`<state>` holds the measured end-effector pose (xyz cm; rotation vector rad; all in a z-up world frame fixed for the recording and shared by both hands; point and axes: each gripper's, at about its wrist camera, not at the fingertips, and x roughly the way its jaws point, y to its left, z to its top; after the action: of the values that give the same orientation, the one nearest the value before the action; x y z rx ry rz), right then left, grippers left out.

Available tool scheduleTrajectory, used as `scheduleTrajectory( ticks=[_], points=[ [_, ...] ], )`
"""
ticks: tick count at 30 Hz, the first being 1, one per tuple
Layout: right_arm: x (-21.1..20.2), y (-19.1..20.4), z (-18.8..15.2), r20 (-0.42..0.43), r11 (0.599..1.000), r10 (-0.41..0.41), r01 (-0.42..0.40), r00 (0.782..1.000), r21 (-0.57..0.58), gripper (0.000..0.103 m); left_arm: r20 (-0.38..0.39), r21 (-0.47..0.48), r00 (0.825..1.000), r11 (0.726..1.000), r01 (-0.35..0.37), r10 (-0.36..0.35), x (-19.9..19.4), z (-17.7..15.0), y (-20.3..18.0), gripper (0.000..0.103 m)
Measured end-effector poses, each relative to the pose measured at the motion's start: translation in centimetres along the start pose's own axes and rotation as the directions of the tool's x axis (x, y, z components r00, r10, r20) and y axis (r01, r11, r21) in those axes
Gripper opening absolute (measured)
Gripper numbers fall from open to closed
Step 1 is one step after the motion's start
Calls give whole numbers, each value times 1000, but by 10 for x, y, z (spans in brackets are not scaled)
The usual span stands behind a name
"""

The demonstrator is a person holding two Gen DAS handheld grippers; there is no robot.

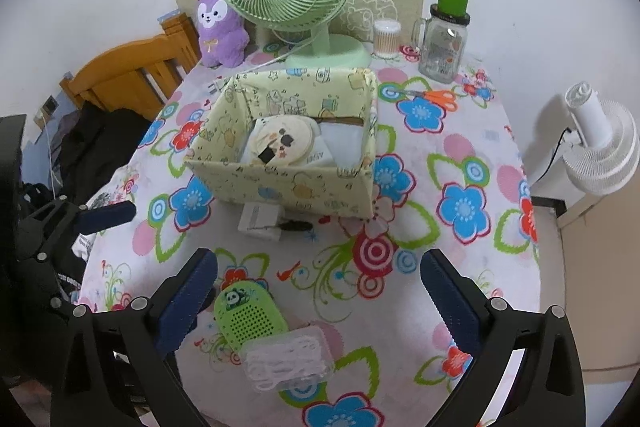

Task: Organize rigid objects
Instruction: 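Withdraw both grippers from the box back toward the remaining items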

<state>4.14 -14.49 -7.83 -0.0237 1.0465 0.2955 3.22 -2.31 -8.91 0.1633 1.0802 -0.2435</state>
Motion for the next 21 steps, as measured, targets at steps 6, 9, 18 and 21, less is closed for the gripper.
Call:
scheduleTrajectory(
  ticks=[6, 9, 18, 21],
  points=[
    [11, 5, -18, -23, 999, 0, 1, 1000, 33, 103, -28, 28, 999, 999, 28, -27, 12, -14, 3, 100],
    [17, 6, -22, -17, 999, -10, 11, 1000, 51, 103, -32, 23, 999, 999, 24, -24, 17, -17, 7, 100],
    [44, 14, -23, -14, 999, -23, 23, 1000, 49, 103, -41, -53, 999, 998, 13, -15, 43, -18, 23, 100],
    [54, 14, -21, -17, 999, -27, 28, 999, 40, 102, -49, -77, 999, 997, 8, -12, 55, -18, 26, 100]
  ],
)
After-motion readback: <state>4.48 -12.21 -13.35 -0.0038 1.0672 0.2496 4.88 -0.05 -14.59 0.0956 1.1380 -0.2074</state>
